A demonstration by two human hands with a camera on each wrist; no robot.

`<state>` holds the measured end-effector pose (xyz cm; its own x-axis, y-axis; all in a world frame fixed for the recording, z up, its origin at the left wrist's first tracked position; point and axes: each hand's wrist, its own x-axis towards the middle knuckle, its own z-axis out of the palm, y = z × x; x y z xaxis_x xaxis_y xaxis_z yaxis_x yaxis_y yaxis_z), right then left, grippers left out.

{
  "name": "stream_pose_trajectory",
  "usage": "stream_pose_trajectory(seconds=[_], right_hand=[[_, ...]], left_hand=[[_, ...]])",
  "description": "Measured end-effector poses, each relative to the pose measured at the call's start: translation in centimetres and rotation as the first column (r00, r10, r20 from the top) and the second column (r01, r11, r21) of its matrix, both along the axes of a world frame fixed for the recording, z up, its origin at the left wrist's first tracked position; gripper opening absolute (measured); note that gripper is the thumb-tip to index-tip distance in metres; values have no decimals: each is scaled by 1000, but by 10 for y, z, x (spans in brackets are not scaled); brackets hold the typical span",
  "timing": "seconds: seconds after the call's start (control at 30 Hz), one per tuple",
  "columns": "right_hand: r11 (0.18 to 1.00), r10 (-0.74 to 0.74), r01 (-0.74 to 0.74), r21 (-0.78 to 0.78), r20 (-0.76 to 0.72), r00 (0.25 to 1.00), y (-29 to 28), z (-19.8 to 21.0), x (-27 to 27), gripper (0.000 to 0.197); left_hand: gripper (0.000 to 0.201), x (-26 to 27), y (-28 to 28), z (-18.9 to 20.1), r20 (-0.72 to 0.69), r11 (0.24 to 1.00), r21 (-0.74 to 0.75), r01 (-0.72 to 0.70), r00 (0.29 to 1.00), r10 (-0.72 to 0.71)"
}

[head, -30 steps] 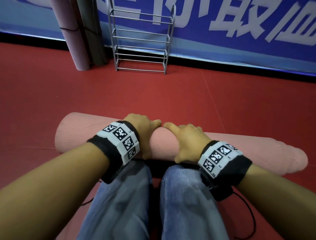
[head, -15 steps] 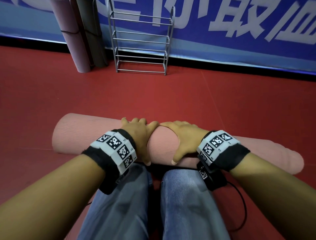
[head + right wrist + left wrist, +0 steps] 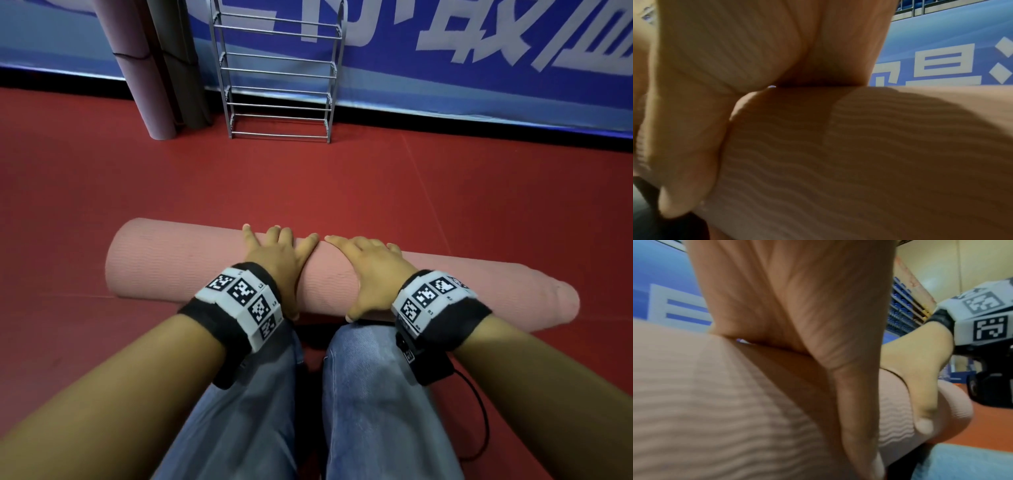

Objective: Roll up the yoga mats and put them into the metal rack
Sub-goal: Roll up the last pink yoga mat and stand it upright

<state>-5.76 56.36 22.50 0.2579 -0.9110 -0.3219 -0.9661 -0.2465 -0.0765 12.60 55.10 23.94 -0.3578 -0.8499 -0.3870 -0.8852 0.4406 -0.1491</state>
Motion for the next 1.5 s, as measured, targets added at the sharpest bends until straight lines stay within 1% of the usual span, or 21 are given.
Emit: stream_pose_trajectory(seconds=[0.13, 0.27, 0.33, 0.43, 0.53, 0.6, 0.63, 0.7, 0.8, 0.87, 0.97, 1.07, 1.17, 1.23, 1.3, 1.33, 1.4, 1.5], right_hand=[[1000, -13, 13, -3, 38, 999, -5, -4, -1, 143], [998, -50, 50, -46, -8, 999, 3, -12, 1, 144], [996, -42, 39, -76, -33, 999, 6, -12, 3, 136], [993, -16, 7, -117, -73, 997, 9, -1, 4, 120], [985, 15, -33, -167, -112, 994, 21, 14, 5, 111], [982, 19, -36, -183, -96, 995, 32, 25, 5, 108], [983, 21, -35, -183, -80, 997, 37, 33, 5, 106], [988, 38, -46, -149, -54, 998, 44, 49, 3, 104], [995, 85, -86, -44, -31, 996, 42, 61, 3, 106], [995, 92, -91, 51, -5, 996, 34, 56, 4, 112], [976, -10, -12, 215, 99, 995, 18, 47, 2, 121], [958, -70, 23, 286, 156, 985, 10, 41, 0, 127], [972, -45, 11, 236, 138, 989, 10, 38, 2, 130], [989, -1, -6, 145, 48, 999, 19, 37, 8, 133], [998, 3, -1, 65, -33, 999, 32, 31, 14, 140], [999, -6, 8, 36, -49, 999, 38, 27, 17, 142], [1000, -27, 26, -5, -44, 999, 43, 20, 19, 142], [999, -37, 37, -12, -5, 999, 37, 19, 15, 138]], left_hand=[[133, -1, -10, 1, -29, 999, 32, -30, 999, 31], [127, -4, -18, 6, -25, 995, 83, -54, 998, 56], [120, -3, -16, 7, -32, 995, 83, -49, 998, 51], [101, 2, -8, 11, -99, 999, 38, -24, 995, 28], [88, 9, 2, 20, -166, 999, -14, 36, 985, -37], [83, 13, 8, 31, -203, 997, -27, 68, 977, -72], [81, 14, 10, 40, -210, 996, -14, 84, 974, -85], [80, 14, 11, 58, -195, 992, 67, 105, 977, -90], [87, 13, 10, 68, -126, 978, 185, 91, 990, -68], [101, 12, 13, 61, -99, 971, 234, 45, 995, -23], [125, 8, 20, 45, -57, 981, 188, 46, 998, -36], [129, 7, 21, 37, -52, 989, 143, 36, 998, -29], [124, 8, 12, 34, -80, 988, 155, 18, 997, -6], [119, 10, 2, 35, -120, 982, 190, -2, 992, 26], [118, 11, -8, 35, -158, 970, 244, -14, 986, 54], [119, 10, -12, 35, -173, 962, 274, -14, 983, 63], [121, 9, -16, 34, -185, 954, 300, -9, 980, 68], [124, 8, -12, 31, -177, 977, 210, 28, 984, 10]])
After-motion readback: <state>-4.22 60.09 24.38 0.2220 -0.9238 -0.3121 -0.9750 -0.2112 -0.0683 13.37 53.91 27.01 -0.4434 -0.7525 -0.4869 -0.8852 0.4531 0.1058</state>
